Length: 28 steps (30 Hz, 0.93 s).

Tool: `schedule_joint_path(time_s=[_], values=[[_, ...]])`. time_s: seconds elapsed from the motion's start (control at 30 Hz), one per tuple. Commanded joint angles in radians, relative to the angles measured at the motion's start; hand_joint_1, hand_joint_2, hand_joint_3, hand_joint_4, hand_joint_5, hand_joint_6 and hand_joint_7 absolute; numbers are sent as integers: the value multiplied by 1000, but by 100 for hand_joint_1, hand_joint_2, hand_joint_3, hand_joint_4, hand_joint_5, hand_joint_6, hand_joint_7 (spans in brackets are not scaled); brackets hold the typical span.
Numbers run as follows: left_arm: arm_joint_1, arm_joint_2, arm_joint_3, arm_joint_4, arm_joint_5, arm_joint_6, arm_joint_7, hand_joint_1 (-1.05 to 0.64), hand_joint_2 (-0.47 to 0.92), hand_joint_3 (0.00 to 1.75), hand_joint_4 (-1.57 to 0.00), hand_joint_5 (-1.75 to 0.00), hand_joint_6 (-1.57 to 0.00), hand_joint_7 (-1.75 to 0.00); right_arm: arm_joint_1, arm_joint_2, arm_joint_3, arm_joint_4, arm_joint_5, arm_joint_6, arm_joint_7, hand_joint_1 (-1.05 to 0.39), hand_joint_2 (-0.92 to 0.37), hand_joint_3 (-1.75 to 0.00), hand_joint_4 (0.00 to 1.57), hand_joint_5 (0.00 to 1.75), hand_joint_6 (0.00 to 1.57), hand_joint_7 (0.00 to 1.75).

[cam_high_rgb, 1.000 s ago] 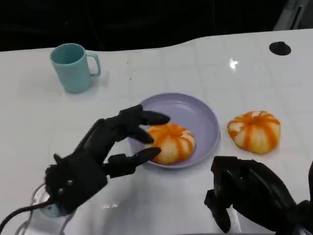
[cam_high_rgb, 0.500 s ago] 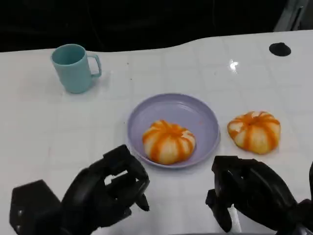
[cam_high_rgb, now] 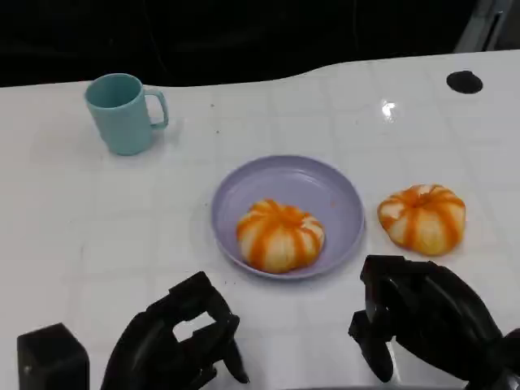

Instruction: Grasp the bread from the table and place it into the plate.

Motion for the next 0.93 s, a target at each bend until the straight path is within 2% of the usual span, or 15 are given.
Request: schedule_joint_path(time_s=[0.03,0.93], values=[[-32,5,25,39,-17,-32,-49,-60,92,31,-83,-175,-61,-175,-19,-4,-1,24,-8,-13,1,-92,-92,-38,128,162,109,155],[-65,6,68,92,-33,-35,-116,-59,92,29,-85,-175,-62,-175,-39,14,11,64,-31,-42,-11,-94,-92,-36,128,163,111,155]])
